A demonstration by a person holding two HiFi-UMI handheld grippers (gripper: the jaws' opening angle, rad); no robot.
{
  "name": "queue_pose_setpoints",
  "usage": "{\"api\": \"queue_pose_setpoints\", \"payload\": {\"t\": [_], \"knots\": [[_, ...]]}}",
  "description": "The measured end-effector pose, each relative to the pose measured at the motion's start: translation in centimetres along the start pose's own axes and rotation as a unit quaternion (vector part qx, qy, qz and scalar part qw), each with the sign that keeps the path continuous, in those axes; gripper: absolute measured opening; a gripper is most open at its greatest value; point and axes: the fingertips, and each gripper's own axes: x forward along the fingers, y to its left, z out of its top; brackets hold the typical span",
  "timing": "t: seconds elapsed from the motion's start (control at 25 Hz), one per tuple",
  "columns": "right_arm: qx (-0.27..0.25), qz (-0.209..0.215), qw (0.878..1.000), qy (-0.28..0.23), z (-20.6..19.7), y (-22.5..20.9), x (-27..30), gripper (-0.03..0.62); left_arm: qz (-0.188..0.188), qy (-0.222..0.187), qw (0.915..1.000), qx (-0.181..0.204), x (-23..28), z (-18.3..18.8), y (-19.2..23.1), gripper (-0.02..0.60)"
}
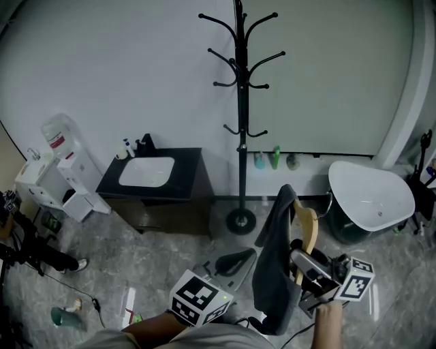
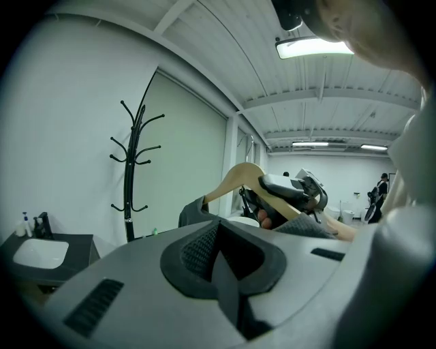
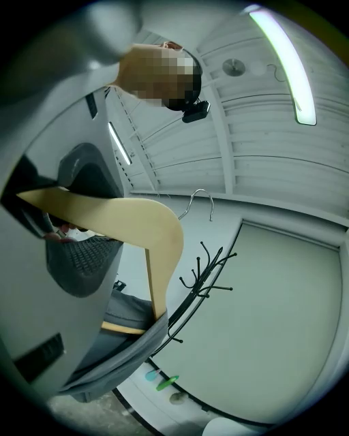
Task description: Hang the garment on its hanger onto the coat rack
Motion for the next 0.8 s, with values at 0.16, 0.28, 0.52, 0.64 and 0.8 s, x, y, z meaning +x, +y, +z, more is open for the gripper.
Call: {"api": "queue_pose_setpoints", "payload": {"t": [0.16, 0.28, 0.52, 0.64, 0.8], "knots": [[0.011, 0.005, 1.0, -0.001, 0.7, -1.4, 1.1, 0.15, 0.011, 0.0, 0.9999, 0.001, 0.7, 0.1, 1.3, 0.006], [0.014, 0.003, 1.0, 0.001, 1.4, -2.8, 2.4, 0.15, 0.014, -0.006, 0.9999, 0.002, 1.6, 0.7, 3.0, 0.006], [0.011, -0.014, 1.0, -0.001, 3.6, -7.5, 6.4, 0.15, 0.007, -0.011, 0.9999, -0.001, 4.4, 1.3, 8.7, 0.006], [0.007, -0.026, 1.0, -0.006, 4.9, -10.1, 9.1, 0.15, -0.001, -0.015, 0.9999, 0.0, 6.3, 2.2, 12.8, 0.006], [-0.004, -0.044, 0.999, -0.021, 7.0, -13.4, 12.8, 0.15, -0.018, -0.021, 0.9996, 0.007, 8.3, 3.6, 17.8, 0.005]]}}
